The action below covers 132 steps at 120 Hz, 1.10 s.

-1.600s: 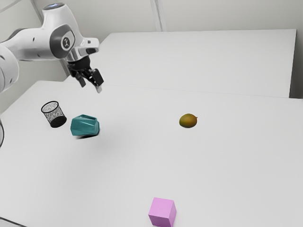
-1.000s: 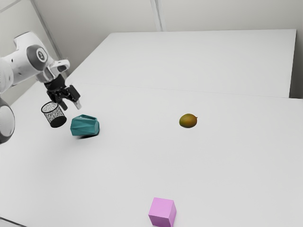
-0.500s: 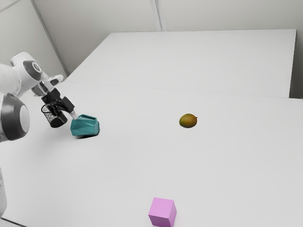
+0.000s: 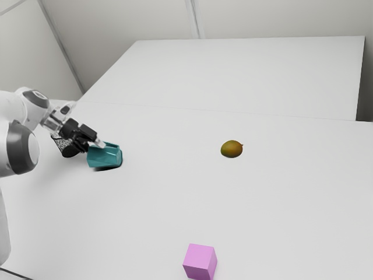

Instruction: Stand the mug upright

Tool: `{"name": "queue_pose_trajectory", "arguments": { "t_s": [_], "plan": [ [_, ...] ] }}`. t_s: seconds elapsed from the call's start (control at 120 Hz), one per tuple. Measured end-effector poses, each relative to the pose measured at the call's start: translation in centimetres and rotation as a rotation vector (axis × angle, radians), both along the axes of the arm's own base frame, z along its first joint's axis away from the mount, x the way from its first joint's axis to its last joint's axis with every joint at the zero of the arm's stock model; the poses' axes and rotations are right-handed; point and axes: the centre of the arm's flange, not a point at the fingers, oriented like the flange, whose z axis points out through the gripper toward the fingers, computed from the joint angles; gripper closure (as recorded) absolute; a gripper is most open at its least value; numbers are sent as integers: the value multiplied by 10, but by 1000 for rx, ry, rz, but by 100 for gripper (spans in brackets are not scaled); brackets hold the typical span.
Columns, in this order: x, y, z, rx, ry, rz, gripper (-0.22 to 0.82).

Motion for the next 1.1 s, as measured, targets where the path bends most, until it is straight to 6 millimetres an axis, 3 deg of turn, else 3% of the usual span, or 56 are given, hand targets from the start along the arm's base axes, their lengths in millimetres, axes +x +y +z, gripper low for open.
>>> {"name": "queue_pose_trajectory", "arguments": {
  "t_s": [0.217,0.467,0.675,0.833,1.0,1.1],
  "plan": [
    [-1,0,3,-54,-33,16,53],
    [3,-7,11,-91,-63,13,71],
    [6,-17,19,-114,-74,5,75],
    [9,-36,35,-101,-74,-32,77],
    [18,-62,64,-25,-84,-96,77],
    [23,-90,92,74,-97,-160,77]
  ]
}}
